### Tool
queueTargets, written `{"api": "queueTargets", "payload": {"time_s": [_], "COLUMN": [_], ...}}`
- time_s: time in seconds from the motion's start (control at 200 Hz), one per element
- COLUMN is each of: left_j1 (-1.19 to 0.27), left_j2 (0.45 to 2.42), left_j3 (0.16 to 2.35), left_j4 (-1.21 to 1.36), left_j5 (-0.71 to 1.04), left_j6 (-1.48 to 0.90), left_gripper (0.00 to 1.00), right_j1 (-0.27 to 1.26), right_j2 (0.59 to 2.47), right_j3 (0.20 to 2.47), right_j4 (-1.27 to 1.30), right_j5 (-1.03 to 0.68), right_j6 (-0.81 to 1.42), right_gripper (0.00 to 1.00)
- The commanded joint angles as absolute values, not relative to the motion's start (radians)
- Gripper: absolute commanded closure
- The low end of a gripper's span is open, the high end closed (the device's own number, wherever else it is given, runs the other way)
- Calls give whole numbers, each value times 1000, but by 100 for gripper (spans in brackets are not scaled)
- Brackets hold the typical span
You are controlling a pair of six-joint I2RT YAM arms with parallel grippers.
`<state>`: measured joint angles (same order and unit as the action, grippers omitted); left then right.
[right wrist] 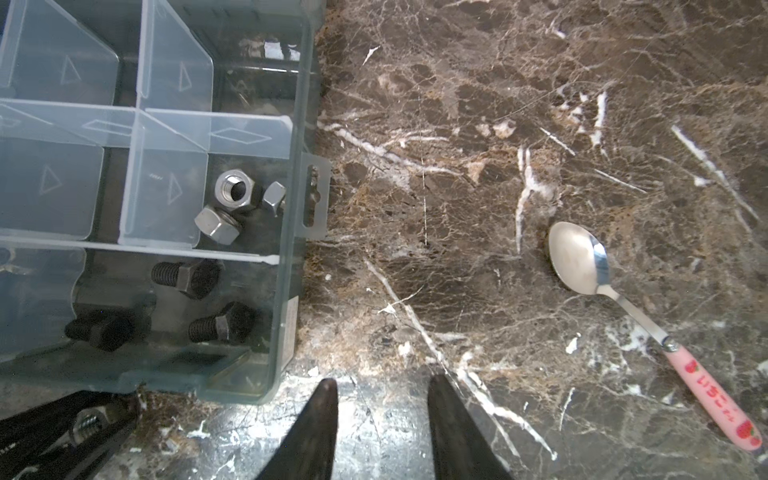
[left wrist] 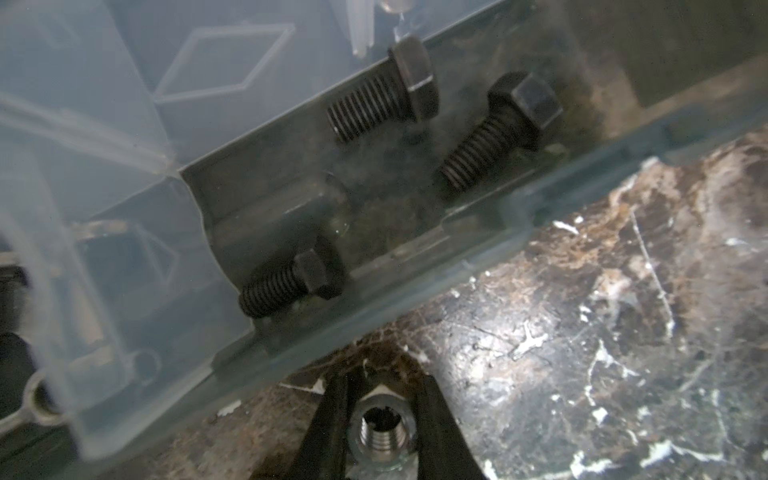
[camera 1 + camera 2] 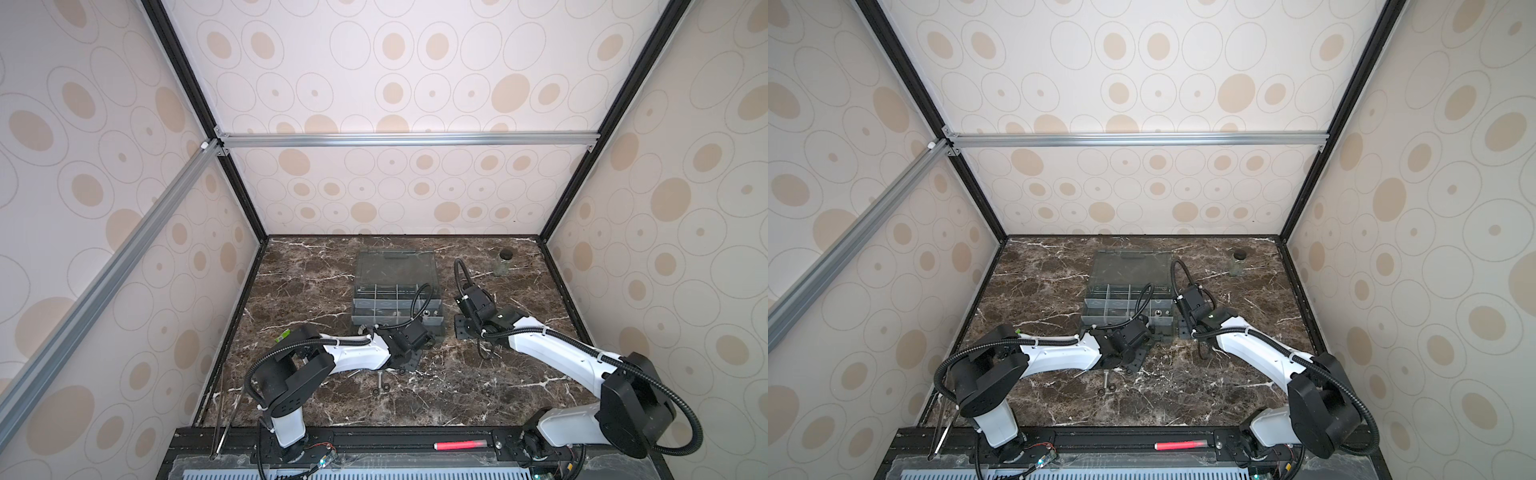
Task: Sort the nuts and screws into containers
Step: 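Lift the silver hex nut with the left gripper and carry it over the organizer, then lower the hex nut into the nut compartment and open the left gripper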
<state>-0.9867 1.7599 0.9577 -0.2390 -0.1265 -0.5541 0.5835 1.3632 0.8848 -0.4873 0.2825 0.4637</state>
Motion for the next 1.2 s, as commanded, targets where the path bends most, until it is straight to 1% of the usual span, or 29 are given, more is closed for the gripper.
{"api": "queueTargets", "payload": {"time_s": [0.0,0.18,0.37,0.52,0.705,0.95,1.04,1.14,1.19], "left_j1": [-999,-997,-961,-898,-848,-821,-817,-816,-815], "left_j2": [1757,1698,1710,1787,1933,2031,2037,2031,2021], "left_j3": [994,1084,1225,1361,1523,1605,1605,1585,1569], "left_j4": [-307,-327,-324,-299,-318,-319,-316,-311,-305], "left_j5": [-127,-121,-120,-78,-49,-26,-16,-11,-11], "left_j6": [-551,-528,-480,-443,-405,-398,-397,-399,-402], "left_gripper": [81,81,81,81,81,80,75,67,66], "right_j1": [570,558,534,520,512,508,509,507,507], "right_j2": [1325,1270,1184,1117,1051,987,975,968,968], "right_j3": [866,854,843,823,805,766,755,753,753], "right_j4": [-512,-514,-546,-566,-610,-637,-640,-644,-644], "right_j5": [309,326,354,366,374,384,383,383,382], "right_j6": [475,479,471,468,474,497,499,499,497], "right_gripper": [60,60,60,59,59,59,58,58,58]}}
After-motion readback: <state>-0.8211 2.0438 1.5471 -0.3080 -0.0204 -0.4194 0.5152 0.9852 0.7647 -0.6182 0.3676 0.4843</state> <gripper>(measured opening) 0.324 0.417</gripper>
